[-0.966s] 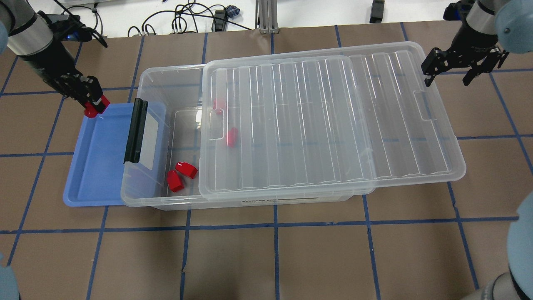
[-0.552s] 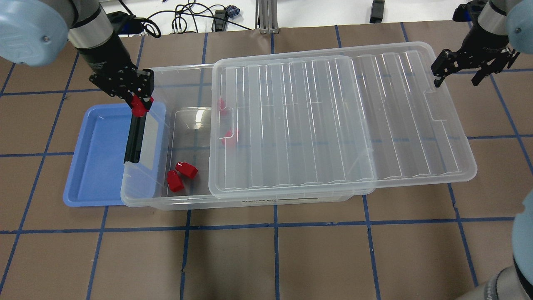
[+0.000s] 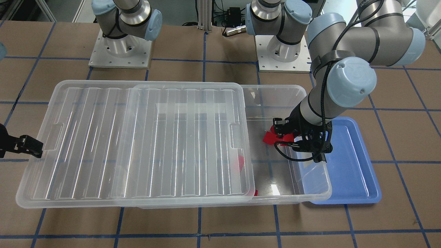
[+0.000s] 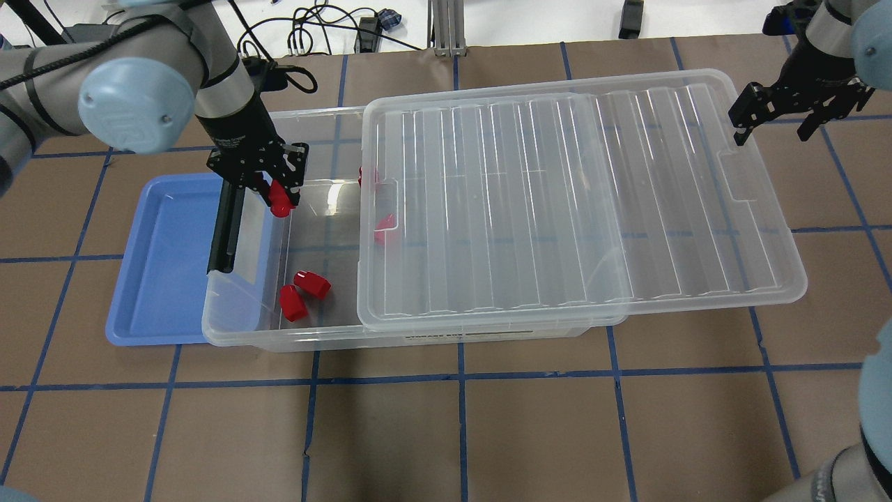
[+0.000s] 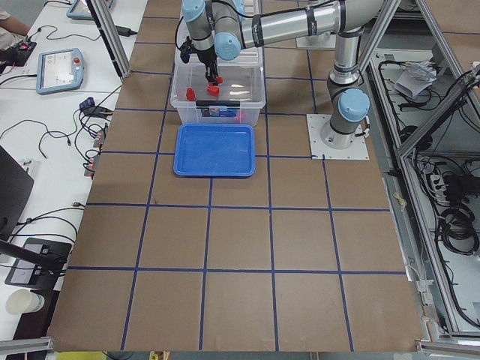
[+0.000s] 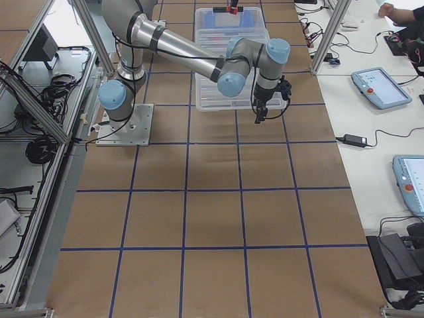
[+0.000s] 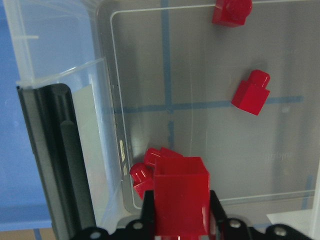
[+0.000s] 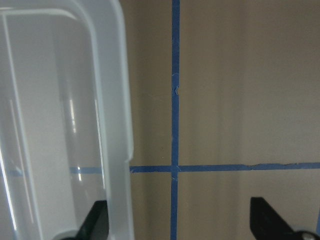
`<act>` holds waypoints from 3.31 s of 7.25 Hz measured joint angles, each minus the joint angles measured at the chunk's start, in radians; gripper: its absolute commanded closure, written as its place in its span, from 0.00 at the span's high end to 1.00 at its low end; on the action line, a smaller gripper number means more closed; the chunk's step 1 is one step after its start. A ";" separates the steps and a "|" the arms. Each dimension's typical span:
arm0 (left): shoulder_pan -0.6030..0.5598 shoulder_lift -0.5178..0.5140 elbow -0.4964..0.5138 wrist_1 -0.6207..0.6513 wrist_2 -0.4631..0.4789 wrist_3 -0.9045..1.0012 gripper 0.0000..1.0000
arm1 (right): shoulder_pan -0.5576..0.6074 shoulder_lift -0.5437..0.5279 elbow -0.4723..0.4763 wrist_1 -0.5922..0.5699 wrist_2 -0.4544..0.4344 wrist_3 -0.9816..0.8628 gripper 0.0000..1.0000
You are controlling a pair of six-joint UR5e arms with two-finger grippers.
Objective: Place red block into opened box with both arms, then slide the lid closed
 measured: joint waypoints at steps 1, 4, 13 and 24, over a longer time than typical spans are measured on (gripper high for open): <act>-0.001 -0.006 -0.040 0.071 -0.002 -0.009 0.01 | 0.001 -0.006 -0.001 0.003 0.002 0.004 1.00; -0.017 -0.038 -0.091 0.166 0.000 -0.054 0.01 | 0.007 -0.062 -0.015 0.051 0.005 0.017 1.00; -0.016 -0.089 -0.205 0.330 0.003 -0.049 0.14 | 0.010 -0.144 -0.020 0.128 0.015 0.062 1.00; -0.019 -0.007 0.027 0.050 0.012 -0.067 1.00 | 0.004 -0.131 -0.014 0.153 0.004 0.059 1.00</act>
